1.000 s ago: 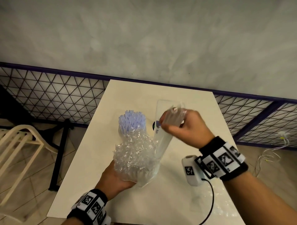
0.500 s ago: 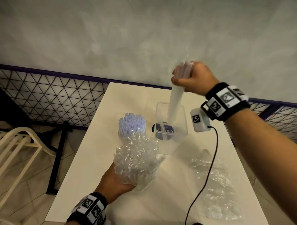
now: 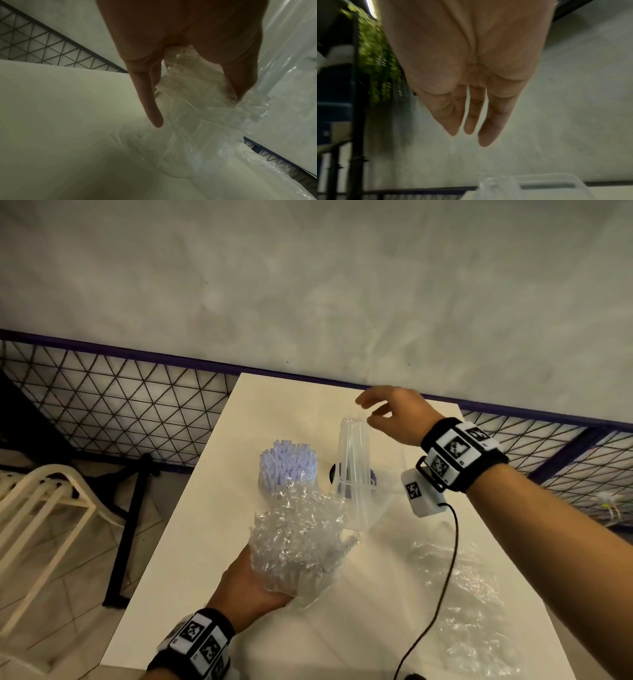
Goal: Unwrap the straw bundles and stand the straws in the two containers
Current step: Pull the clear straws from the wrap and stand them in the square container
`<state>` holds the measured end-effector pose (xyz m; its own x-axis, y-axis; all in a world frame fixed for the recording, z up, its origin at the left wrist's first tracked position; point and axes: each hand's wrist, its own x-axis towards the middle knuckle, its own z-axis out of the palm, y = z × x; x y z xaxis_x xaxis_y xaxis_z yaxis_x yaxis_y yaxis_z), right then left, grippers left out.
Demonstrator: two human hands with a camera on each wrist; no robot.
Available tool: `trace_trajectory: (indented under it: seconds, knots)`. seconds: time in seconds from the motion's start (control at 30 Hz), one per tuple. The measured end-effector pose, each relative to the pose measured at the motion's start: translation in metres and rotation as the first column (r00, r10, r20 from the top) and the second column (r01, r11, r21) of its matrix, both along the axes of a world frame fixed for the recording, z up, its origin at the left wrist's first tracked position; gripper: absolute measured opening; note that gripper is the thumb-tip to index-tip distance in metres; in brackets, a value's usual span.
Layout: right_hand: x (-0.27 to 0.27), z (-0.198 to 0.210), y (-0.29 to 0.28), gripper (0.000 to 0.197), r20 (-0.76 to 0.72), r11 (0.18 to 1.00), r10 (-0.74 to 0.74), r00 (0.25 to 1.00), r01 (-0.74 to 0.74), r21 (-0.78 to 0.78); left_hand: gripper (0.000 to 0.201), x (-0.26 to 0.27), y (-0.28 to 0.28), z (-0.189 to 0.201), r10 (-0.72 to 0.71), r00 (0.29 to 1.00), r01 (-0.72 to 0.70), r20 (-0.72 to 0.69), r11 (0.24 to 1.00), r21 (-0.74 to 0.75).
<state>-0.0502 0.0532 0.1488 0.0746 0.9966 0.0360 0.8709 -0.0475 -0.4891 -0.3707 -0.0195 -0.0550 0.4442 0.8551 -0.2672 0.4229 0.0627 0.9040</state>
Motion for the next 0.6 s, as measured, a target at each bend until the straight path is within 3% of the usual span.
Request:
trace_trajectory:
  seconds: [0.1, 0.2, 0.37, 0.43, 0.6]
  knots:
    - [-0.021, 0.007, -0.038, 0.051, -0.138, 0.969, 0.224, 0.965, -0.235, -0.071, 0.092, 0.001, 0.001, -0.001, -0.019, 0.999, 0.020, -0.049, 1.000, 0.013]
    - [-0.037, -0.008, -0.077, 0.057, -0.208, 0.906, 0.311, 0.927, -0.355, -0.230, 0.086, 0.001, 0.001, -0.003, -0.010, 0.998, 0.011, -0.054, 1.000, 0.014]
    - [-0.052, -0.052, -0.109, 0.077, -0.288, 0.895, 0.253, 0.924, -0.337, -0.292, 0.085, 0.000, 0.002, -0.008, -0.040, 0.995, 0.044, -0.090, 0.998, 0.045]
    - [-0.056, -0.067, -0.112, 0.076, -0.295, 0.922, 0.229, 0.928, -0.304, -0.239, 0.085, 0.000, 0.002, -0.012, -0.056, 0.987, 0.072, -0.150, 0.991, 0.109]
    - [-0.063, -0.088, -0.113, 0.058, -0.311, 0.973, 0.165, 0.936, -0.205, -0.102, 0.090, 0.001, 0.005, -0.016, -0.085, 0.988, 0.094, -0.128, 0.993, 0.070]
